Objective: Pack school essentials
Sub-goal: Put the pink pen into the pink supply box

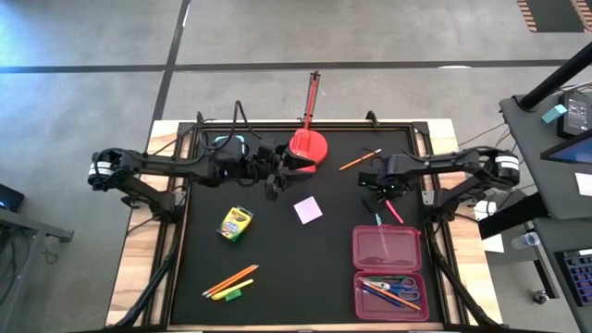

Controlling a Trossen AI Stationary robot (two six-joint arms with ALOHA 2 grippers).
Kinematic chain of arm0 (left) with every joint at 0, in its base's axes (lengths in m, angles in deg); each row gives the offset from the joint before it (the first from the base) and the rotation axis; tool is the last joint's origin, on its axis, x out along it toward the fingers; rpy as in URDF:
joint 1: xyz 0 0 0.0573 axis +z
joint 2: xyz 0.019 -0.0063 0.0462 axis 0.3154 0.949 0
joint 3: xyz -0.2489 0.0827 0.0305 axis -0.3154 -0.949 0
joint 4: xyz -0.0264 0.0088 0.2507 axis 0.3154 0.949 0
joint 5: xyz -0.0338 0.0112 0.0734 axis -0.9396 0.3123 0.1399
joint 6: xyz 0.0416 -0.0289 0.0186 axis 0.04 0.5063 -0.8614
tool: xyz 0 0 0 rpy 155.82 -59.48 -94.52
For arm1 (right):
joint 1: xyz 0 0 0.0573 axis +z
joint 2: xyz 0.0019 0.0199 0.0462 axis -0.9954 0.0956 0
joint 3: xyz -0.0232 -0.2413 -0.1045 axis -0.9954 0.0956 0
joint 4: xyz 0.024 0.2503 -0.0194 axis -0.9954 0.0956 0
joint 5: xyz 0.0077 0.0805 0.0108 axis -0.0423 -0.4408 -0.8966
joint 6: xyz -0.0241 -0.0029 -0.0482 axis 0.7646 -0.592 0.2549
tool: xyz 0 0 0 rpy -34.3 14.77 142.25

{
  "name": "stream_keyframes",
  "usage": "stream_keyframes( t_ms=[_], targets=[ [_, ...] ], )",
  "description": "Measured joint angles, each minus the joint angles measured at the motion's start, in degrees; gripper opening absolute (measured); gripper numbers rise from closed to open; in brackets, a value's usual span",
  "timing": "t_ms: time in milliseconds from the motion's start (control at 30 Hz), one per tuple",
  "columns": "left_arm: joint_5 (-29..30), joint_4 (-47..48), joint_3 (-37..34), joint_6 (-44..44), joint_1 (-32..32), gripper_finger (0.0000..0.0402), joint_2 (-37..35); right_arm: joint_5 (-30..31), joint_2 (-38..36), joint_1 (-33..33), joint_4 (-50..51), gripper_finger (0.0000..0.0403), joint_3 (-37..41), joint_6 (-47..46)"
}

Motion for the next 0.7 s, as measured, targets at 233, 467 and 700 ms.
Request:
stream_keyframes(
  t_ms=[233,467,700],
  targets=[
    [0.0,0.0,0.0,0.0,0.0,0.0193,0.0,-2.7,2.6,-2.3,-2.8,0.0215,0.0,7.8],
    [-0.1,0.0,0.0,0.1,0.0,0.0193,-0.1,-3.1,5.2,-2.8,-5.2,0.0215,0.7,10.9],
    [-0.1,0.0,0.0,0.2,-0.1,0.0193,-0.1,-3.6,5.5,-3.0,-6.6,0.0188,2.9,10.8]
  ],
)
